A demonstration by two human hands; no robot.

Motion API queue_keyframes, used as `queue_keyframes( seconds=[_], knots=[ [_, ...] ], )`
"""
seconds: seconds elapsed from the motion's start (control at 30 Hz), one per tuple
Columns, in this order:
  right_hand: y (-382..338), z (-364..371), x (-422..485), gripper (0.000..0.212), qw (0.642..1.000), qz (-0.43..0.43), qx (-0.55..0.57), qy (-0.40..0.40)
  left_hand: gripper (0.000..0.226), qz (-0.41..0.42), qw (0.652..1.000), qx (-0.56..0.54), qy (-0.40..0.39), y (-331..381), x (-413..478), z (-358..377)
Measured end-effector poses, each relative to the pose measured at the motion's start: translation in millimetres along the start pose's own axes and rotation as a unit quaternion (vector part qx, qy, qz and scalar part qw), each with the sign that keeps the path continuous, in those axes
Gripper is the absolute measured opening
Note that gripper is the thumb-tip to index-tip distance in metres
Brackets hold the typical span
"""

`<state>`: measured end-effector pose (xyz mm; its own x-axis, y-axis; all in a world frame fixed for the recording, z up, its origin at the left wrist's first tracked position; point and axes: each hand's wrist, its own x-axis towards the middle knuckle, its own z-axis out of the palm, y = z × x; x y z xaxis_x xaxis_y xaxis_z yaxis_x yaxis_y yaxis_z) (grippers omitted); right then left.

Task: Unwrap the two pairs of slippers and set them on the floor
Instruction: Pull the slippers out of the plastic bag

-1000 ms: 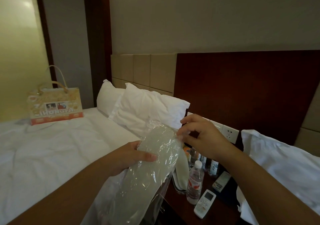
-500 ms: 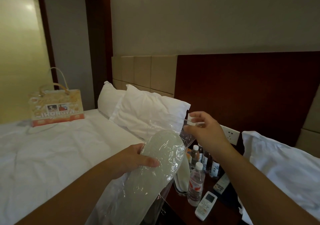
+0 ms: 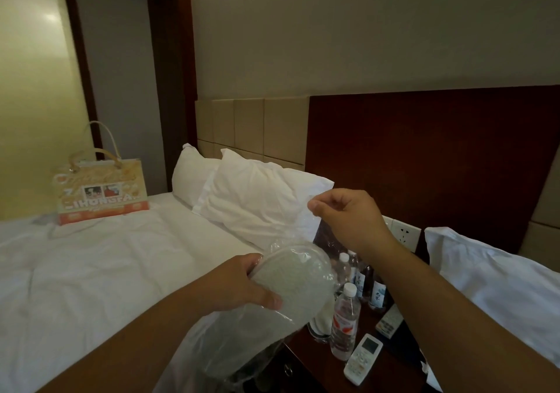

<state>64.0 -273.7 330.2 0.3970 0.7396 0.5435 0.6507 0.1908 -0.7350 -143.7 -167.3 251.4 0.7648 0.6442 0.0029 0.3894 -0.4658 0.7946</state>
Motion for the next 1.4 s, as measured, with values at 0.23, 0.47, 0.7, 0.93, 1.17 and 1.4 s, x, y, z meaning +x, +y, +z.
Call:
queue_keyframes(
  seconds=[0.23,0.47,0.7,0.93,1.17,1.4],
  knots=[
    [12,-3,2,0.014,1.000,0.019,-0.002,0.016,0.065,0.023,0.999,0.004,-0.048,-3,1,-4],
    [-2,-3,-18,0.032,0.944,-0.226,-0.184,0.157,0.064,0.021,1.000,-0.017,0.008,-12,8,-2],
    [-1,-3,-22,0.019,0.987,-0.075,-0.104,-0.095,0.061,0.040,0.998,-0.012,0.042,-14,9,-5],
    [16,-18,-15,0.036,0.975,0.018,-0.116,-0.189,0.061,0.055,0.997,-0.003,0.054,-17,5,-11],
    [3,-15,-13,0.057,0.965,0.003,-0.097,-0.245,0.059,0.069,0.996,0.005,0.052,-16,8,-10],
    [-8,-6,-16,0.059,0.942,0.007,-0.126,-0.310,0.062,0.080,0.995,0.026,0.056,-13,11,-7]
  ],
)
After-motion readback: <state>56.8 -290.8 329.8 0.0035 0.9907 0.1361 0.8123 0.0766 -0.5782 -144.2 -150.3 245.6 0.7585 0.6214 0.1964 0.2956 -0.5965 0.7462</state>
